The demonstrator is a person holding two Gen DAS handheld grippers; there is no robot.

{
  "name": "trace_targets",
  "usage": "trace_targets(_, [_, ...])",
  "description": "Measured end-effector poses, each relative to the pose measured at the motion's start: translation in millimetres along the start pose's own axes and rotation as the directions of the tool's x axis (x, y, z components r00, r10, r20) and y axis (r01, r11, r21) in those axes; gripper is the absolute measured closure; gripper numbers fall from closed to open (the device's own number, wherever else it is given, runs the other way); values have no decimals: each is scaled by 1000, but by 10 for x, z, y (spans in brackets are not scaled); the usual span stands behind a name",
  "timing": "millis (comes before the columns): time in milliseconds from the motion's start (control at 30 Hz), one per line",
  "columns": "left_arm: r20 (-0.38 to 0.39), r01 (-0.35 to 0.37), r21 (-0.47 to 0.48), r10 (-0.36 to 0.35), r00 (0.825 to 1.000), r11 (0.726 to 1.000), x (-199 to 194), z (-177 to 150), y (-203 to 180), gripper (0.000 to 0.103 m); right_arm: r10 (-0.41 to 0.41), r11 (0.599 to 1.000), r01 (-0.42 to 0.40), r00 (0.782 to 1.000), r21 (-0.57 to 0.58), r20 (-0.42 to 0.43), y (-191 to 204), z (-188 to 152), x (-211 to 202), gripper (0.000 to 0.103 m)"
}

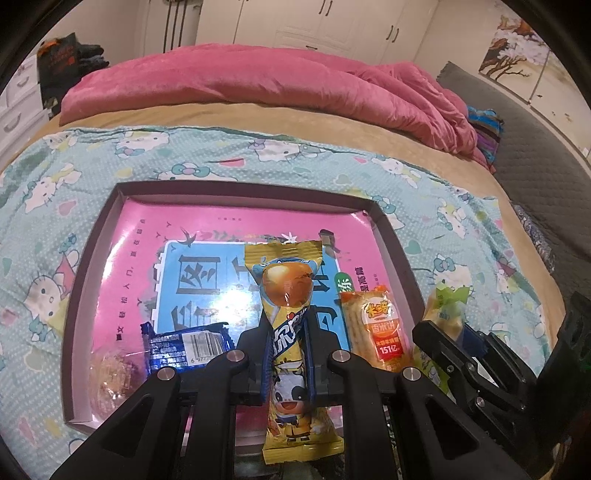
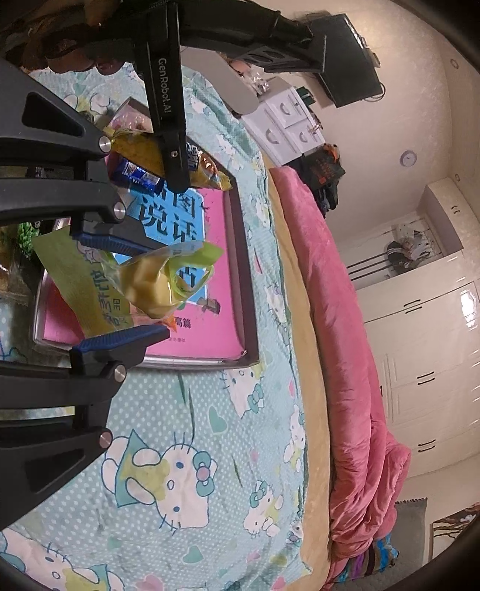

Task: Organize snacks
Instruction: 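Lower both packets into the tray beside the other snacks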

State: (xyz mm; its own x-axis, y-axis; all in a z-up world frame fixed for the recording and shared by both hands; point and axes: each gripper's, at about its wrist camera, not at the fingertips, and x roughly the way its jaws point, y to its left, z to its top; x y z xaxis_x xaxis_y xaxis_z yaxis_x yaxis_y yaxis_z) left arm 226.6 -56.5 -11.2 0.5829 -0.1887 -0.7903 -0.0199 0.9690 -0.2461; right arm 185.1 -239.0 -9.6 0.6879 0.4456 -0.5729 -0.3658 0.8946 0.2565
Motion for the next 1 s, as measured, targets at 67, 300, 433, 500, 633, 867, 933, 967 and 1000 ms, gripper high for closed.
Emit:
trace_targets(67, [-4,-3,0,3,1000,1000,25,-8,-3,89,-11,1000,11,1000,0,-5,-12,-8,18,66])
trace_targets(300, [-8,-10,4,10,1000,1000,74,-33,-2,89,-27,1000,27,1000,-10,-12,-8,-35,55,65])
trace_targets(433, [-13,-13,4,13,1000,1000,90,-42,-3,89,-38,999,38,999,-32,-12,21,-44,66,65])
trace_targets(500, [-13,-14,5,14,1000,1000,97,-46,-5,89,-41,999,41,999,-34,-13,30,-45,64,65])
trace_targets(633, [-19,-18,7,18,1000,1000,106,-59,-12,89,-45,999,44,999,-28,-16,17,-49,71,65])
trace_targets(867, [-30,-15,4,15,999,1000,134,-77,-20,89,-38,999,37,999,-30,-25,25,-58,68,65])
trace_targets(933, [-32,-13,3,13,999,1000,136,-82,-20,89,-32,999,31,999,-31,-27,34,-57,59,65])
trace_targets(967, [-33,-13,4,13,999,1000,141,-80,-19,89,-29,999,28,999,-33,-29,42,-57,52,65])
trace_targets(1000, [-34,-12,4,13,999,1000,141,-82,-17,89,-26,999,25,999,-34,-30,46,-58,48,65])
